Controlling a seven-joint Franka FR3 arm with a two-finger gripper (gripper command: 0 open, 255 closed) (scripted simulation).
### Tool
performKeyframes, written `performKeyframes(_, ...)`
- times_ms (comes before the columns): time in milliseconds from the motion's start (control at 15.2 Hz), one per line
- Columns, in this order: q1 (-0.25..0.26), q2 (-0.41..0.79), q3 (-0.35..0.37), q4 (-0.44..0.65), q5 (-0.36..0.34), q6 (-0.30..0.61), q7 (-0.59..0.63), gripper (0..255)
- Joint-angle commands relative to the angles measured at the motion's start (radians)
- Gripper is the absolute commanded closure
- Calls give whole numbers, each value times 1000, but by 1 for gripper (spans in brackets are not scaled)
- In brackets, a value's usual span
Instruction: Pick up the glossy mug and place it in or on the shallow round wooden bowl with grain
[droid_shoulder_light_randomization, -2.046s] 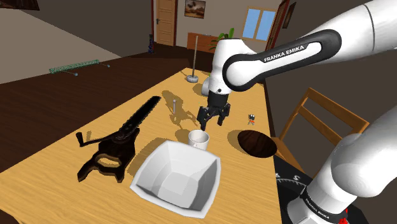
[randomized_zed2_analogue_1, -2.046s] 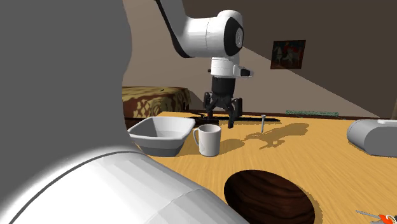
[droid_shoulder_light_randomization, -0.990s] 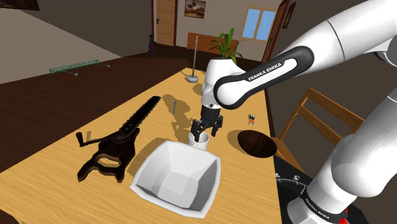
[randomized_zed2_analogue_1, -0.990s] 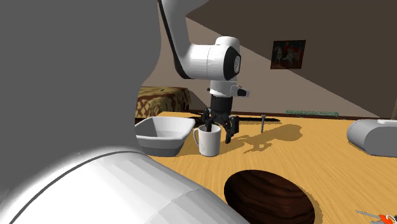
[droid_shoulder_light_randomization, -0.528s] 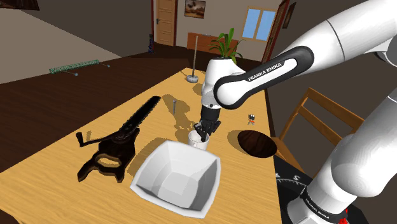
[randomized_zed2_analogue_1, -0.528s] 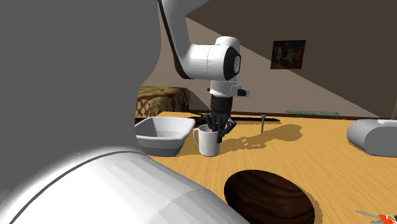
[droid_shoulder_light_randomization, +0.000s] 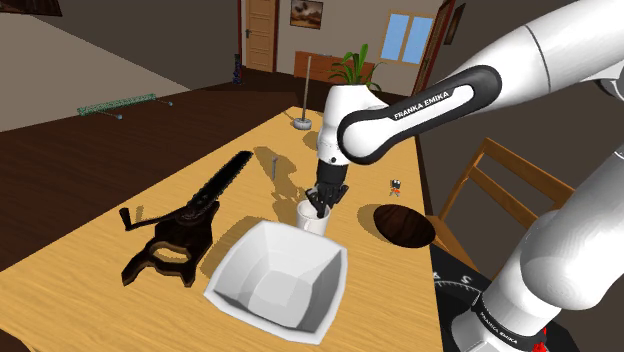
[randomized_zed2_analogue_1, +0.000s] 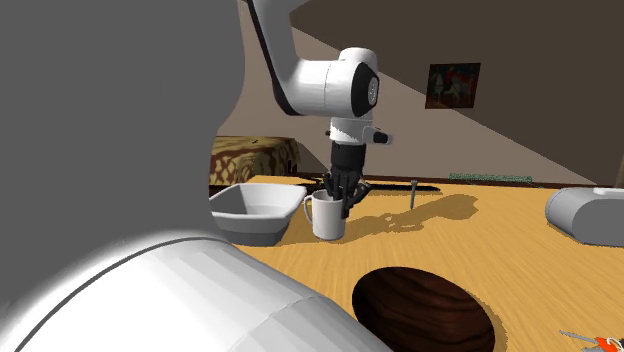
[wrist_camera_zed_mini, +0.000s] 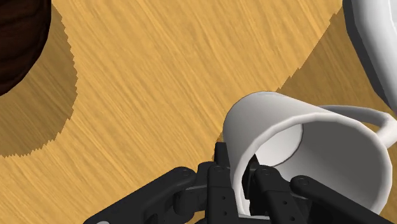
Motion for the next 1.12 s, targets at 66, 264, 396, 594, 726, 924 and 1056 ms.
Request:
performKeyframes(66, 0, -21, -3, 20, 4, -41, -2, 255)
performKeyframes(264, 0, -43, -6, 42, 8, -84, -4, 255)
performKeyframes(396, -1, -56, -8, 57, 10, -112, -5, 255)
performKeyframes(594, -1, -74, -11, 82, 13, -154, -6, 255)
performKeyframes(726, -1, -85, -13, 99, 14, -182, -7, 255)
performKeyframes(924, -2, -100, -17, 126, 15, -223, -7, 255)
performKeyframes(1056, -2, -108, -19, 146, 16, -251, -6, 255)
